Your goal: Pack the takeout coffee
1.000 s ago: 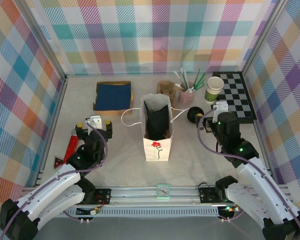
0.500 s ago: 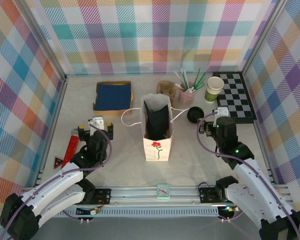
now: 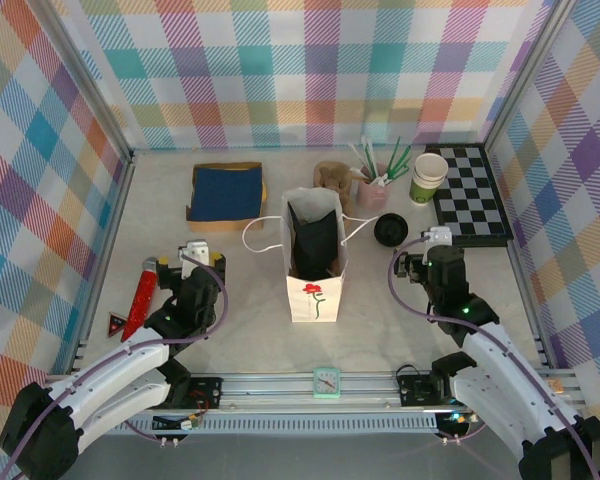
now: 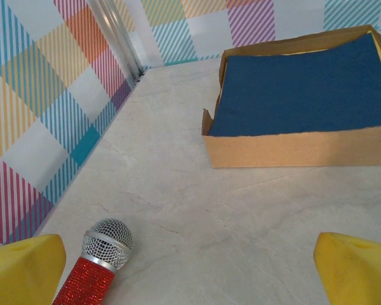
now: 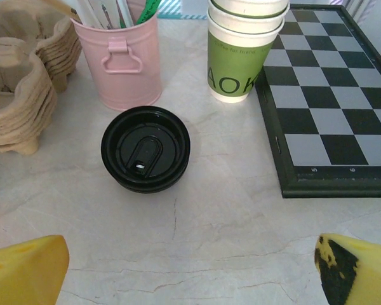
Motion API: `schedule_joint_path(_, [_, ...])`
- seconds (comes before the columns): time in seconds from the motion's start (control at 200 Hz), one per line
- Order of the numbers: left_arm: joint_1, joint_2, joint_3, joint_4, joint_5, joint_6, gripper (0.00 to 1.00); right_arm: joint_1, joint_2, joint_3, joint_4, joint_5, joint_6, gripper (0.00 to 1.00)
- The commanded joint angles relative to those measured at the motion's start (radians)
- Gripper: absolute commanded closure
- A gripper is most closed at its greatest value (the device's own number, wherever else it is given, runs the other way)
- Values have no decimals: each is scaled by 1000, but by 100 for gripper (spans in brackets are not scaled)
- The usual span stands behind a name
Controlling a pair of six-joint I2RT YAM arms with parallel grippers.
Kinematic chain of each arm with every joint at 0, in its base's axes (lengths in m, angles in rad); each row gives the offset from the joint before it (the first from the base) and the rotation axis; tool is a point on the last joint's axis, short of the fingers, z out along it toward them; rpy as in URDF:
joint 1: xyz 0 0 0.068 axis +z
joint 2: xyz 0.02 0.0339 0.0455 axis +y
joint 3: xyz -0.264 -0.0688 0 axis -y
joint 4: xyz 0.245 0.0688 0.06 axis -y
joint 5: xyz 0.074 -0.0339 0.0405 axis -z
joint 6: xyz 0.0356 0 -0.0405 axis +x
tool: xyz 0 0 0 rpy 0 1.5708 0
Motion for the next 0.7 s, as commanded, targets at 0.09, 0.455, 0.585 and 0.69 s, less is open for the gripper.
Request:
schedule_joint_path(0.09, [8,-11,-26,14,-38,-35,0,-6,42,-13,38,-3,18,1])
schedule_joint_path(0.455, [8,-24,-66,54,-80,-35,0,-5,58,-18,10,63,37,1])
schedule_joint_path(0.585, [8,-54,-91,62,-88,-32,0,-5,-26,-62,2,61,-2,1])
schedule_joint_path(0.69, [9,-90,-110,56,-92,-30,0,-5,-138,-121,9,76,-4,1])
